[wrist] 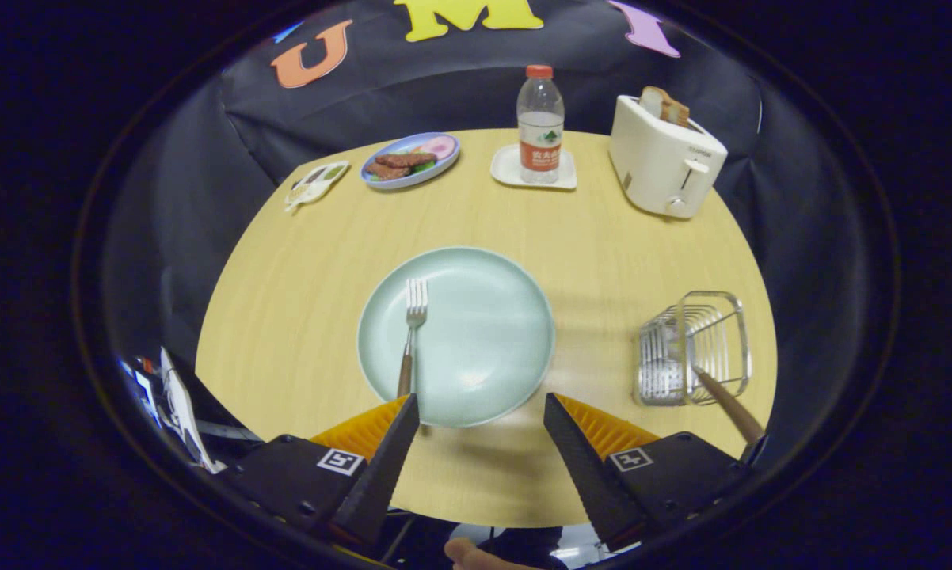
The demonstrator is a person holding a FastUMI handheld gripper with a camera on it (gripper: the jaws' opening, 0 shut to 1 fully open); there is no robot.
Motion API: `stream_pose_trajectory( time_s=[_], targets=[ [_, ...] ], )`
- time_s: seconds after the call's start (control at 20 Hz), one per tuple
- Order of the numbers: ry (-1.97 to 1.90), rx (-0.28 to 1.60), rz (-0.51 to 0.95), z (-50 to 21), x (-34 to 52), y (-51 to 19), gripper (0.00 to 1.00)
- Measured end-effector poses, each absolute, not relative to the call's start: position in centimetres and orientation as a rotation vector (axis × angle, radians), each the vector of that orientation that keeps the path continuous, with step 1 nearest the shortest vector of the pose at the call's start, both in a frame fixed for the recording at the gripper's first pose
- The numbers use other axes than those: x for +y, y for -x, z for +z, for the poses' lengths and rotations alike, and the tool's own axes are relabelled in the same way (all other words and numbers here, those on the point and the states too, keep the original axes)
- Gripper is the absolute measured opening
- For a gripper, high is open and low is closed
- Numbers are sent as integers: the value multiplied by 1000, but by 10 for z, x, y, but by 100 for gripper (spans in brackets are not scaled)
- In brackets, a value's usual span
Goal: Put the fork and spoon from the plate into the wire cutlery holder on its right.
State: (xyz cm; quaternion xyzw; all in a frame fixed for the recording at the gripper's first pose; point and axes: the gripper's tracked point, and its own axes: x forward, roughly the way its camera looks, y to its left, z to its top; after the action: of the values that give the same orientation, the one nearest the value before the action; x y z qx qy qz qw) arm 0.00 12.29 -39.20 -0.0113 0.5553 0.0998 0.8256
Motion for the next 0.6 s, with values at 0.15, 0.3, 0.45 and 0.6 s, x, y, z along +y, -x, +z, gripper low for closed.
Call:
stream_pose_trajectory(
  time_s=[0.15,0.3,0.45,0.6],
  targets=[
    [-4,1130,193,-404,141,-8,96],
    [-59,1106,165,-417,157,-14,96],
    [-75,1055,150,-428,173,-21,91],
    [-79,1023,171,-437,194,-22,77]
  ],
)
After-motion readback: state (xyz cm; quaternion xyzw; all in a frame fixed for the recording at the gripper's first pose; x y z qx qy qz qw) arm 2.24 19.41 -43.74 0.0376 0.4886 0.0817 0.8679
